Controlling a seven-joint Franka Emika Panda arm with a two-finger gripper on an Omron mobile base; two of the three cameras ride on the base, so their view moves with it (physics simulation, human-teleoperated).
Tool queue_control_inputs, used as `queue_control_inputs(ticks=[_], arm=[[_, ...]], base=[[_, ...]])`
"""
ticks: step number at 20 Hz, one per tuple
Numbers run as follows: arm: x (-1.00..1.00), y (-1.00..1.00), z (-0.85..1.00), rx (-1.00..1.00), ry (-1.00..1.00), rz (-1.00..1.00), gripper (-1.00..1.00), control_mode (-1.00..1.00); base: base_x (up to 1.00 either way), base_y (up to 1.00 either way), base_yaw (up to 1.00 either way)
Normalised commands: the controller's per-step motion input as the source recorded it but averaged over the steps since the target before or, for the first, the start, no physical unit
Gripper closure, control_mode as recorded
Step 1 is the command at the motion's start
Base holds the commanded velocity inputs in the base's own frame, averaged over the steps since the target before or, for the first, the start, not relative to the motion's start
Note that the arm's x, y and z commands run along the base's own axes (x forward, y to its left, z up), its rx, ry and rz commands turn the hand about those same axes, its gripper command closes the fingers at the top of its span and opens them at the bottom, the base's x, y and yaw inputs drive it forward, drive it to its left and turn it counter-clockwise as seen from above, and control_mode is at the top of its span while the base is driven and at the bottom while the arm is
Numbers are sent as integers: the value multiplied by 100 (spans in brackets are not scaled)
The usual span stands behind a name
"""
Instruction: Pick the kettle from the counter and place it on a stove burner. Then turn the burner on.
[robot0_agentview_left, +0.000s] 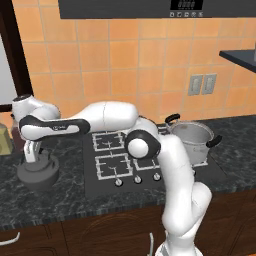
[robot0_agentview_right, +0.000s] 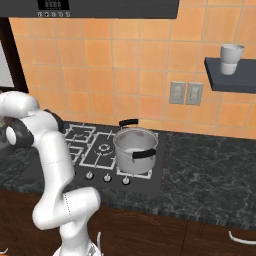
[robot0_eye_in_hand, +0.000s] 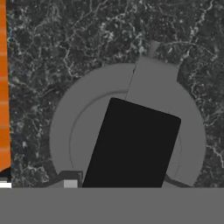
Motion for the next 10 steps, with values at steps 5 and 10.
queue_control_inputs(ticks=[5, 10], arm=[[-10, -30, 74, 0, -3, -12, 100, -100], [0, -76, 21, 0, 0, -32, 100, -100]], base=[[0, 0, 0], [0, 0, 0]])
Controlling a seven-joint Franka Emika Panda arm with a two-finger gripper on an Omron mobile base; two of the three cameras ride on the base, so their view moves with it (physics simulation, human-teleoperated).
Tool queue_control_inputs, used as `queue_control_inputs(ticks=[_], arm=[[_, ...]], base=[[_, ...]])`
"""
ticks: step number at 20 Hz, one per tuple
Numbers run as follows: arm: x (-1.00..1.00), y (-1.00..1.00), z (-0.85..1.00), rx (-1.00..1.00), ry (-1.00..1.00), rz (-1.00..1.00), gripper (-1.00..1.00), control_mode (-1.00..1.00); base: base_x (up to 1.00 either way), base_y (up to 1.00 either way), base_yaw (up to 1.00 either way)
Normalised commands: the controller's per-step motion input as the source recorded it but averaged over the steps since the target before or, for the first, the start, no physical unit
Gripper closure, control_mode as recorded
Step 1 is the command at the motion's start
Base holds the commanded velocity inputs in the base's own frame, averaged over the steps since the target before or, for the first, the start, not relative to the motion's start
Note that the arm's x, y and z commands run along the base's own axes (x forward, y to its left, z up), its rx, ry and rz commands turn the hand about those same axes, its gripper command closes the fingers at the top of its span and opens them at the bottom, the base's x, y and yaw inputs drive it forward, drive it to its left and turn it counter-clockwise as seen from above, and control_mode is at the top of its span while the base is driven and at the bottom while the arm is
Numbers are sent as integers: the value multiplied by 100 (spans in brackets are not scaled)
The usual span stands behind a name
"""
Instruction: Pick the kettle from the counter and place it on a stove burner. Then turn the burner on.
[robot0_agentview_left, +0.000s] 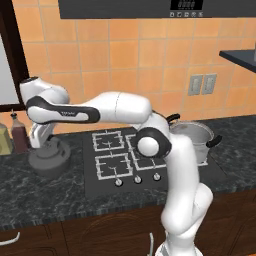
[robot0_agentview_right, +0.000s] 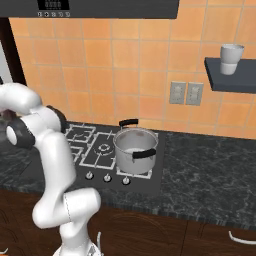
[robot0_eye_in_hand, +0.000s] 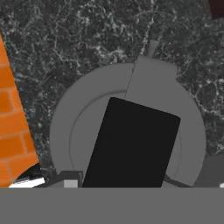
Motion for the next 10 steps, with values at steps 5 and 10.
queue_control_inputs(ticks=[5, 10], arm=[[0, -92, 3, 0, 2, -46, 100, -100], [0, -89, 9, 6, 3, -51, 100, -100]], base=[[0, 0, 0], [0, 0, 0]])
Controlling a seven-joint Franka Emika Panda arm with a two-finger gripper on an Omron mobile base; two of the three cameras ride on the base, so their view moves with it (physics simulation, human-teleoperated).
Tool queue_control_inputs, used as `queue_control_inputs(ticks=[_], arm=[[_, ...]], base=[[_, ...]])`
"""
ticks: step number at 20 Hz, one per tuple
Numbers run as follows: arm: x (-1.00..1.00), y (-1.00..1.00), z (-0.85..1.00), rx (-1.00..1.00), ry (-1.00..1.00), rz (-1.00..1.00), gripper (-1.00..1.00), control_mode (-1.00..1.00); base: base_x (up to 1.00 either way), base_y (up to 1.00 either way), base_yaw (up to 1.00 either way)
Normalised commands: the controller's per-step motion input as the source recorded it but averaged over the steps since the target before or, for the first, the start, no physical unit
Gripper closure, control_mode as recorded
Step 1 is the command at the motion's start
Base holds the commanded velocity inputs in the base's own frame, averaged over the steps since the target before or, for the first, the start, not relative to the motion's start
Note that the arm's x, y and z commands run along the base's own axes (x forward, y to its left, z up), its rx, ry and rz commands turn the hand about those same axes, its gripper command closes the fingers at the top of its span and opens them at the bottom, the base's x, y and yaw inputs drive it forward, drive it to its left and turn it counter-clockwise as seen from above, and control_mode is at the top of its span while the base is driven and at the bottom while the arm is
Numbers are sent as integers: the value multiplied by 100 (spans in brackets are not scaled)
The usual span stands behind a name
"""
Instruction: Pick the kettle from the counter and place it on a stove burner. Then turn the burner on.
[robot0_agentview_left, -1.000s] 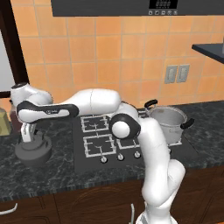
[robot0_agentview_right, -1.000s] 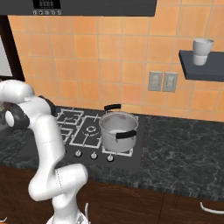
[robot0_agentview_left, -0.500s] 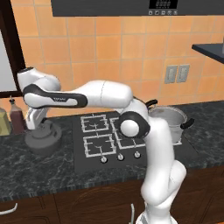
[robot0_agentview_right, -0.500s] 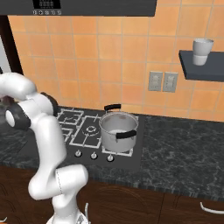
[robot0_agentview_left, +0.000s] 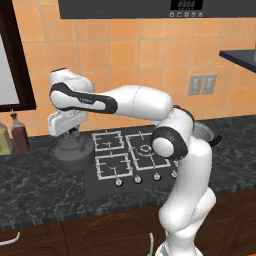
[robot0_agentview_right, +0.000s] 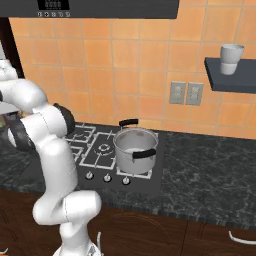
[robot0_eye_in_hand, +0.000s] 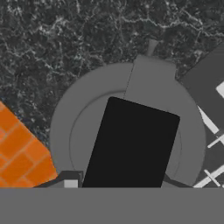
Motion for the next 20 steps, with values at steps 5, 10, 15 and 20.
queue_control_inputs(ticks=[5, 10, 15, 20], arm=[[0, -84, 8, 7, 4, -51, 100, -100], [0, -59, 2, 2, 1, -47, 100, -100], [16, -43, 0, 0, 0, -41, 100, -100], [24, -23, 10, -6, 1, -25, 100, -100]], base=[[0, 0, 0], [0, 0, 0], [0, 0, 0], [0, 0, 0]])
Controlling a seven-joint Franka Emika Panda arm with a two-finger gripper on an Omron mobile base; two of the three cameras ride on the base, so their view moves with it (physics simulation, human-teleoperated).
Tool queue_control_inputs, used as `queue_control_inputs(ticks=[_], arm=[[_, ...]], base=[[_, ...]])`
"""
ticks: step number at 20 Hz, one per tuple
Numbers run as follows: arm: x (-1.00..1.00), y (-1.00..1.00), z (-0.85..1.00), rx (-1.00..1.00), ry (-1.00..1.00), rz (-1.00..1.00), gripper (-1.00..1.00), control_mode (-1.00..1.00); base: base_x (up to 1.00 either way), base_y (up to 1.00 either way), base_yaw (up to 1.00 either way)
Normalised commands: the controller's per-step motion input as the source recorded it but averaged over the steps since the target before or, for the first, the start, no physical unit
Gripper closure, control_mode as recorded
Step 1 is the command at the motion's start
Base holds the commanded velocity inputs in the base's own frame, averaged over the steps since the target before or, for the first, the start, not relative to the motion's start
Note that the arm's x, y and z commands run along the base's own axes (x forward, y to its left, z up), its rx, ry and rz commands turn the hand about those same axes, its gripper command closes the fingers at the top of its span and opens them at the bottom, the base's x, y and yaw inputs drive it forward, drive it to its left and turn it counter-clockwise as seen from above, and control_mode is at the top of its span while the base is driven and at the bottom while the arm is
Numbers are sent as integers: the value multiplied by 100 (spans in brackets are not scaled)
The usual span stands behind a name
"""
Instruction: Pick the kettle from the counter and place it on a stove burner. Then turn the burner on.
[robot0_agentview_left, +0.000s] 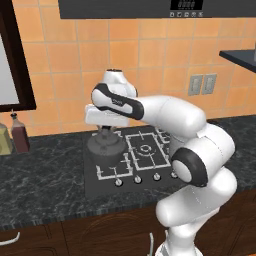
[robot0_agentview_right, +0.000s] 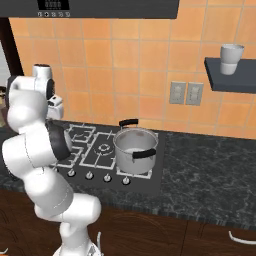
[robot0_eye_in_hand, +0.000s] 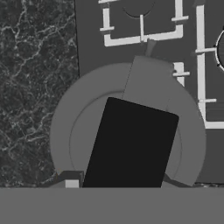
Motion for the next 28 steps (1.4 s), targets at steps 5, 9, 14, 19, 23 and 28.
queue_control_inputs(ticks=[5, 9, 14, 19, 23, 28], arm=[[15, 0, 10, -12, 0, -9, 100, -100], [23, 0, 1, -16, 0, -1, 100, -100], [25, 0, 0, -5, 0, 0, 100, -100], [32, -1, 0, -1, -1, -2, 100, -100], [58, -2, 0, 0, 0, -3, 100, -100], [77, 0, 0, 0, 0, -5, 100, -100]], base=[[0, 0, 0], [0, 0, 0], [0, 0, 0], [0, 0, 0], [0, 0, 0], [0, 0, 0]])
